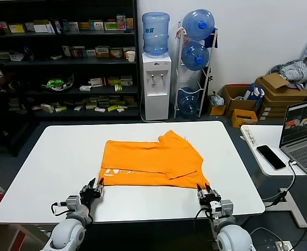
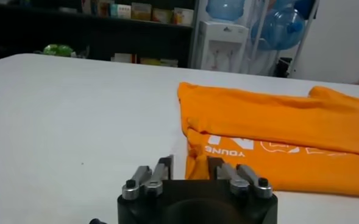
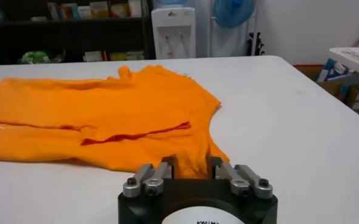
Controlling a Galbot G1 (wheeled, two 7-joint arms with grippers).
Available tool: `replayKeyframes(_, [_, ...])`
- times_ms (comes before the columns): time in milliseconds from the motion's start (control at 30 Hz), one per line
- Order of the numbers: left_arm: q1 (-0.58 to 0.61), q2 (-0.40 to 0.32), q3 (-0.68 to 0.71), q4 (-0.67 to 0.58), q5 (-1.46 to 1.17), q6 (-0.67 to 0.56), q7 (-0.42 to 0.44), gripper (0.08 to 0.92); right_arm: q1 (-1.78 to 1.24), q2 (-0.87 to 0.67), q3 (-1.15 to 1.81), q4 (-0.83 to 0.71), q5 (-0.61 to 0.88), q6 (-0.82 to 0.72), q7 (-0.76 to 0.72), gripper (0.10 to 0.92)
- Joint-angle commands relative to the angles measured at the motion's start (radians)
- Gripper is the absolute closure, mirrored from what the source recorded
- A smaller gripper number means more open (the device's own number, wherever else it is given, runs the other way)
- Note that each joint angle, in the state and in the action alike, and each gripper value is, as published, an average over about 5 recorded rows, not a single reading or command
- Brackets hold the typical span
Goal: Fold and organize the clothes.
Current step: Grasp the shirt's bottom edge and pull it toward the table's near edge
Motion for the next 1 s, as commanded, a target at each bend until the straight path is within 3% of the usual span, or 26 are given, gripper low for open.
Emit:
replayKeyframes(33, [0.026, 0.005, 0.005, -0.053, -0.009, 0.011, -0.024, 0.640, -0.010, 0.000, 0.001, 0.020, 0.021, -0.008, 0.021, 0.761])
replayKeyframes(200, [0.083, 0.033, -0.012, -0.151, -0.032, 0.022, -0.055, 0.787, -0.052, -0.026, 0.006, 0.076, 0.054, -0.013, 0.043, 0.887])
replayKeyframes(400, [0.210, 0.084, -0.046, -0.314, -0.065, 0.044, -0.100, 0.907, -0.141, -0.094, 0.024, 0.175, 0.113, -0.020, 0.063, 0.902])
replayKeyframes(767, [0.511, 0.100, -0.130, -0.487, -0.061, 0.067, -0.138, 0.910, -0.390, -0.179, 0.063, 0.370, 0.110, -0.043, 0.102, 0.902])
replayKeyframes(900, [0.523, 0.107, -0.153, -0.489, -0.052, 0.091, -0.140, 0.879, -0.381, -0.193, 0.075, 0.379, 0.095, -0.064, 0.117, 0.862])
replayKeyframes(1000, [0.468, 0.141, -0.176, -0.483, -0.083, 0.099, -0.143, 0.801, -0.284, -0.211, 0.071, 0.373, 0.103, -0.057, 0.107, 0.784])
